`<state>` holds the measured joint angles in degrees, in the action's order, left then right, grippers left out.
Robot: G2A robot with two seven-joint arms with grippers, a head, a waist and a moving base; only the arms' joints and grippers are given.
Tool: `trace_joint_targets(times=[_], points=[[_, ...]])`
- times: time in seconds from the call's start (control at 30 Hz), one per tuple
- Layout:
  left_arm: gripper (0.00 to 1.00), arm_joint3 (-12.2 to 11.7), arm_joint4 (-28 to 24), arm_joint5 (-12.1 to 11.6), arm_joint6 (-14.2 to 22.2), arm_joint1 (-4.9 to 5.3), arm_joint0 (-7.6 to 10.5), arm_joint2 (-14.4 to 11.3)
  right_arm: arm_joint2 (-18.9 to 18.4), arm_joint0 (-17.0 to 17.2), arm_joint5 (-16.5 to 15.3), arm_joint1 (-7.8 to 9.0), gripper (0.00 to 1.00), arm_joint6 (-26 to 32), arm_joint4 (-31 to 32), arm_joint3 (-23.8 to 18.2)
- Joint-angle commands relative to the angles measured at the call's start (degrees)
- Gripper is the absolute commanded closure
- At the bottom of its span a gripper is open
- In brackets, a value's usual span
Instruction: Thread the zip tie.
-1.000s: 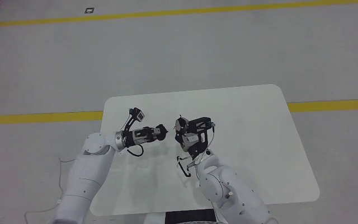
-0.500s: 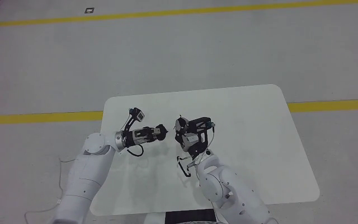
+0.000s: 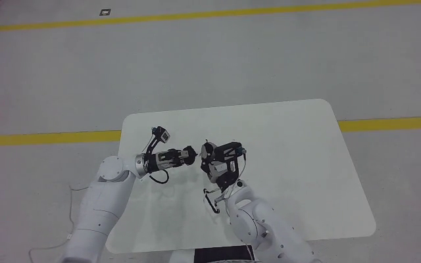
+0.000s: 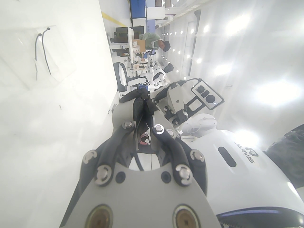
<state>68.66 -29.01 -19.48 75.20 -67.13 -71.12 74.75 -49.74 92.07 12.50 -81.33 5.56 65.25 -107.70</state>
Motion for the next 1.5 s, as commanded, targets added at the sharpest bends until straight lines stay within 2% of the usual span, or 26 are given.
trace_joint_targets(times=[0.0,0.43,0.7,1.2,1.47], points=[[1.00,0.00,0.00,0.00,0.00,0.00,0.00,0.00,0.25,-0.23,0.32,-0.10,1.00,0.16,-0.09,0.29],[1.00,0.00,0.00,0.00,0.00,0.00,0.00,0.00,0.23,-0.23,0.28,-0.10,1.00,0.06,-0.08,0.31],[1.00,0.00,0.00,0.00,0.00,0.00,0.00,0.00,1.59,0.58,3.13,-0.57,1.00,-3.68,0.96,0.61],[1.00,0.00,0.00,0.00,0.00,0.00,0.00,0.00,3.87,0.37,6.75,-1.43,1.00,-5.29,3.45,0.88],[1.00,0.00,0.00,0.00,0.00,0.00,0.00,0.00,3.95,-0.01,6.98,-2.01,1.00,-5.74,3.74,1.79]])
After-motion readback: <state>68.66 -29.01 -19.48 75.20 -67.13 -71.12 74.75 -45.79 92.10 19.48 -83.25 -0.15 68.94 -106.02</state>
